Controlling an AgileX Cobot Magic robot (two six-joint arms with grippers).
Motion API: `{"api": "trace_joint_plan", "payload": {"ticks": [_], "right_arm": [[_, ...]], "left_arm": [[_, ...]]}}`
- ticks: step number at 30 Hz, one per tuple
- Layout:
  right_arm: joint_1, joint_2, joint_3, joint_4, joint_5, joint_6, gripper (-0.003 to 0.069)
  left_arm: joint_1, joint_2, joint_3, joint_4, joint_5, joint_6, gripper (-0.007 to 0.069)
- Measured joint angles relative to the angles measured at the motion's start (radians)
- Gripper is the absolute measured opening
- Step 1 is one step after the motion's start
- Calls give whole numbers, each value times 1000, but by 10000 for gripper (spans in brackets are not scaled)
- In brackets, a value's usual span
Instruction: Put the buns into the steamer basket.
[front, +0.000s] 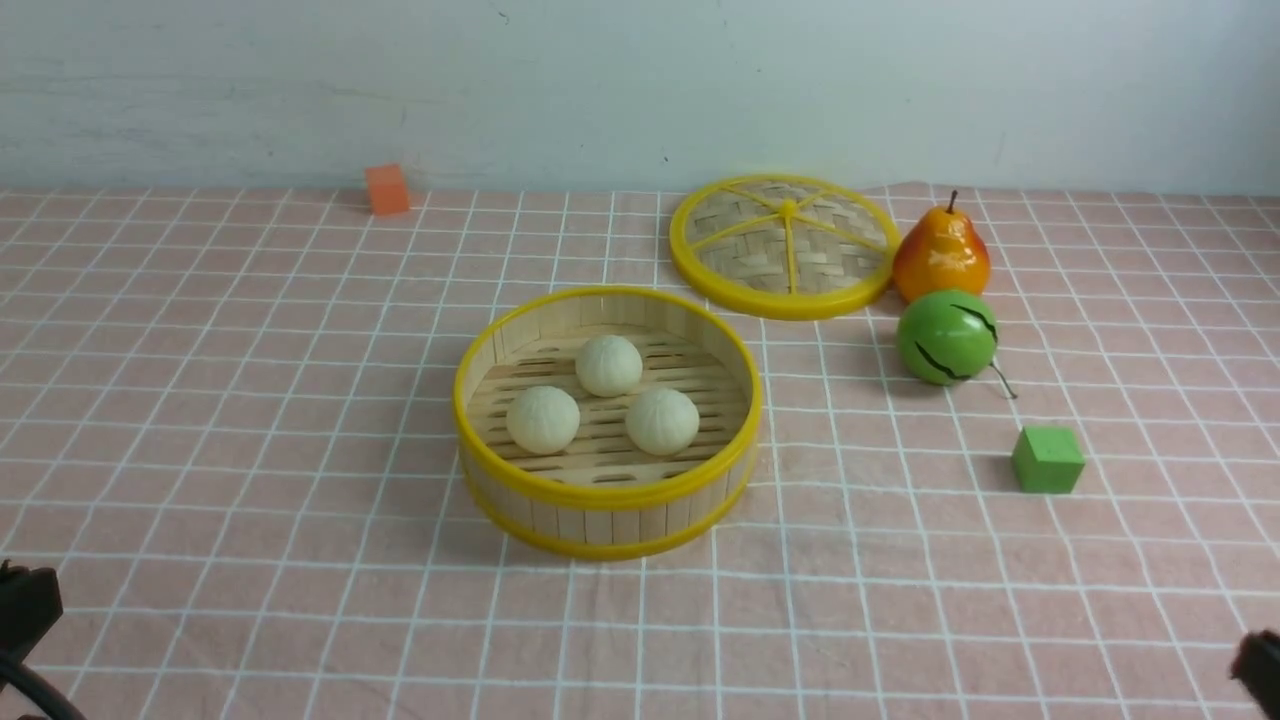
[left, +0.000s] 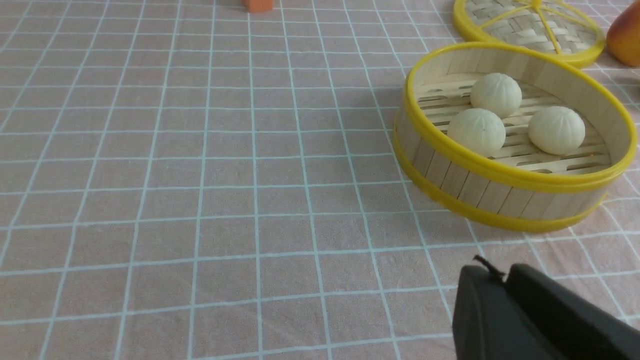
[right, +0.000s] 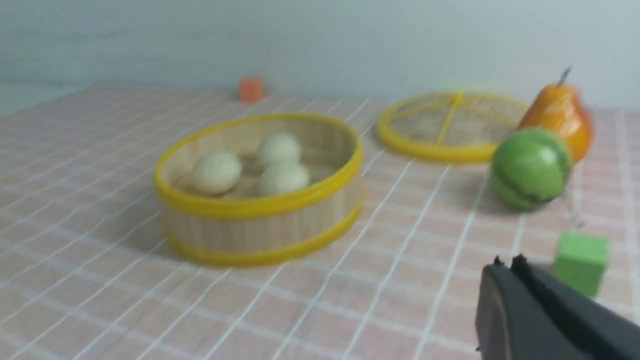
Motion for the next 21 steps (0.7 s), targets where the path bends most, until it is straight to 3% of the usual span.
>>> {"api": "trace_joint_plan", "payload": {"ticks": [2,4,8,12,21], "right_arm": [[-43,-57,0,70,50,-75,-10],[-122,-164,0,221,198,-237,-10],[-198,-209,0,267,412,-368,-10],[-214,-210,-7,226,552,-394,-8],[-214,-210,-11,199,572,-406,-3]], "left_arm": [[0,0,0,1,2,0,57],[0,0,0,4,2,0,57],[0,0,0,4,2,0,64],[0,0,0,5,3,0,71],[0,0,0,7,3,0,74]]}}
